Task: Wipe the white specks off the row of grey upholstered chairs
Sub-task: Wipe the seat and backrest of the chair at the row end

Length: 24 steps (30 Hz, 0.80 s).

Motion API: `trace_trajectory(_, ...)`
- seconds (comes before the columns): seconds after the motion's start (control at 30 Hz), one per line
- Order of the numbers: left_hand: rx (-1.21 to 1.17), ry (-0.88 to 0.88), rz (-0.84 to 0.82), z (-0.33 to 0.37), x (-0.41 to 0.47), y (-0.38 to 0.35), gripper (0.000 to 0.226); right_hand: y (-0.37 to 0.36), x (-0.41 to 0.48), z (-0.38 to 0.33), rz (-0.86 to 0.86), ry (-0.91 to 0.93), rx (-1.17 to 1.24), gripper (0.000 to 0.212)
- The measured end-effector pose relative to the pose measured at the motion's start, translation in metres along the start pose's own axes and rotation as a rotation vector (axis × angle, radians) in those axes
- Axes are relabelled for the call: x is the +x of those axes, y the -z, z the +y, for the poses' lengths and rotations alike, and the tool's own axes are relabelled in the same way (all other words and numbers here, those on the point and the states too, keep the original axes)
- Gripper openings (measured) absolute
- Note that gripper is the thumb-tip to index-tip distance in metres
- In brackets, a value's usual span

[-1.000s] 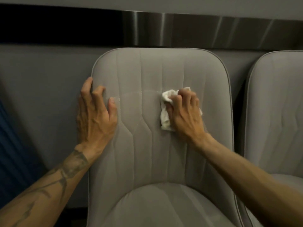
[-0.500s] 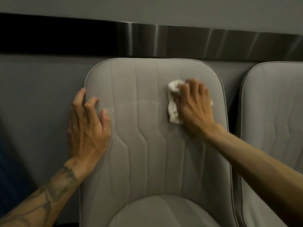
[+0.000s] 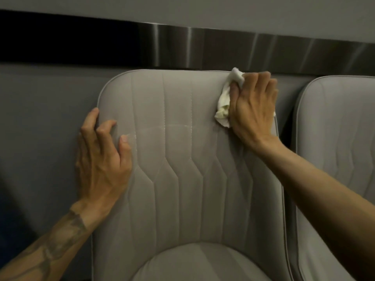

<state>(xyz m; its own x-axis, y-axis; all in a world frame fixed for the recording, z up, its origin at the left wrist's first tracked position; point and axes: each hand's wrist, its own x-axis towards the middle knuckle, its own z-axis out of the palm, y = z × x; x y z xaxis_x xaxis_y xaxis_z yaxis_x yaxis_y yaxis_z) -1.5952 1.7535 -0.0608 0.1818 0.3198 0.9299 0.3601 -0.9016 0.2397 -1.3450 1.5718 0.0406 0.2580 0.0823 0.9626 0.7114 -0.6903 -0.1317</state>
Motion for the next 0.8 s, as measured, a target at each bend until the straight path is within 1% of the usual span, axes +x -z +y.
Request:
trace_trajectory(0.03,-0.001,0.001,0.0,0.0,0.0,0.0,0.036,0.0,-0.01,-0.004,0.004,0.008,-0.012,0.025)
trace_trajectory(0.07,0.0,0.002,0.001,0.0,0.0,0.001,0.035,0.0,-0.025,-0.007,-0.014,0.067,-0.015,0.025)
trace_trajectory(0.17,-0.009,0.008,-0.005,0.001,0.0,0.001,0.035,0.005,-0.054,0.002,-0.14,0.347,0.019,0.025)
trace_trajectory(0.2,-0.012,0.012,-0.005,0.001,0.0,0.001,0.036,0.005,-0.045,0.006,-0.147,0.377,0.022,0.024)
trace_trajectory(0.23,-0.012,0.016,-0.004,0.001,-0.001,0.001,0.036,0.002,-0.031,0.008,-0.127,0.342,0.017,0.023)
trace_trajectory(0.33,-0.007,0.002,0.009,-0.001,0.0,-0.001,0.036,-0.001,-0.009,-0.003,-0.02,0.069,0.005,0.021)
trace_trajectory(0.37,-0.008,-0.006,0.011,-0.001,0.0,-0.002,0.036,0.0,-0.018,-0.007,-0.023,0.052,0.012,0.021)
trace_trajectory(0.4,-0.01,-0.009,0.012,-0.001,0.0,-0.001,0.036,0.0,-0.03,-0.009,-0.048,0.094,0.02,0.023)
trace_trajectory(0.43,-0.016,-0.01,0.012,-0.001,0.0,-0.001,0.036,0.003,-0.041,-0.007,-0.091,0.181,0.016,0.024)
trace_trajectory(0.47,-0.02,-0.007,0.011,-0.001,0.0,-0.001,0.036,0.007,-0.041,-0.002,-0.134,0.276,0.011,0.025)
trace_trajectory(0.5,-0.019,-0.002,0.014,-0.001,-0.001,-0.001,0.036,0.008,-0.031,0.002,-0.143,0.324,0.007,0.025)
trace_trajectory(0.53,-0.016,-0.004,0.017,-0.001,-0.001,-0.001,0.036,0.006,-0.015,0.004,-0.129,0.296,0.0,0.025)
trace_trajectory(0.6,-0.017,-0.008,0.016,0.0,0.0,-0.002,0.037,0.0,0.017,0.001,-0.067,0.121,-0.021,0.028)
trace_trajectory(0.63,-0.02,-0.007,0.016,0.0,0.0,-0.001,0.037,-0.001,0.02,-0.003,-0.048,0.067,-0.027,0.028)
trace_trajectory(0.67,-0.027,-0.005,0.016,0.0,-0.001,-0.001,0.036,-0.001,0.011,-0.005,-0.032,0.063,-0.03,0.028)
trace_trajectory(0.7,-0.032,-0.006,0.018,0.0,-0.001,-0.001,0.036,0.0,-0.008,-0.007,-0.039,0.109,-0.025,0.026)
trace_trajectory(0.73,-0.034,-0.008,0.018,0.0,-0.001,0.0,0.036,0.004,-0.032,-0.006,-0.081,0.185,-0.008,0.025)
trace_trajectory(0.8,-0.037,-0.009,0.013,0.0,0.0,-0.001,0.035,0.014,-0.077,0.003,-0.202,0.352,0.01,0.024)
